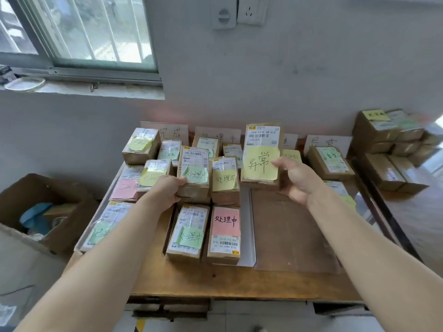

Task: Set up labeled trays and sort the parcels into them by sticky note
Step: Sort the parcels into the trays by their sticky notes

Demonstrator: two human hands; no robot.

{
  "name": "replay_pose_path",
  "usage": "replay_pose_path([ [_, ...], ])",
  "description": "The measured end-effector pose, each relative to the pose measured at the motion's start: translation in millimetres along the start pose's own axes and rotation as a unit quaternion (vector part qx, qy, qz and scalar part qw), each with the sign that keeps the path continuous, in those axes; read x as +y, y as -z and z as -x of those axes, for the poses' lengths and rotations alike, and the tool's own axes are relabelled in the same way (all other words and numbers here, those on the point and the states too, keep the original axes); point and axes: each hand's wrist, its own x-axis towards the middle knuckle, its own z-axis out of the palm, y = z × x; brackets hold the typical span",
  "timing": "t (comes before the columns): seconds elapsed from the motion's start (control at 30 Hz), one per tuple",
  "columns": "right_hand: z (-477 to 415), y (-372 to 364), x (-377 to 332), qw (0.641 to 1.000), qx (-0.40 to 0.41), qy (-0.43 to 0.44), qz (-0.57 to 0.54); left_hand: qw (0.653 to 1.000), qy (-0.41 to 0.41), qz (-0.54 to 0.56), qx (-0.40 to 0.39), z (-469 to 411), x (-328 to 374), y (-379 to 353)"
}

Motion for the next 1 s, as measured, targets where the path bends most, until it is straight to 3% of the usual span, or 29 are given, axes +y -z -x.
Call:
replay_pose_path([
  [0.23,-7.2,4.6,-4.1,1.0,0.007,-0.009,-0.01,0.994,-0.024,-0.097,0.039,-27.4,-0.5,-13.0],
  [0.4,-12.5,9.0,-5.8,1.0,0.001,-0.015,-0.007,0.971,-0.064,-0.224,0.061,-33.1,-7.0,-17.5],
  [0.77,-14.9,20.2,11.2,0.999,0.014,-0.043,0.019,0.931,-0.109,-0.336,0.094,-37.7,-3.0,-27.4],
  [1.0,-1.2,38.4,6.4,0.999,0.033,-0.035,0.017,0.895,-0.119,-0.402,0.154,-32.1,9.0,-24.9],
])
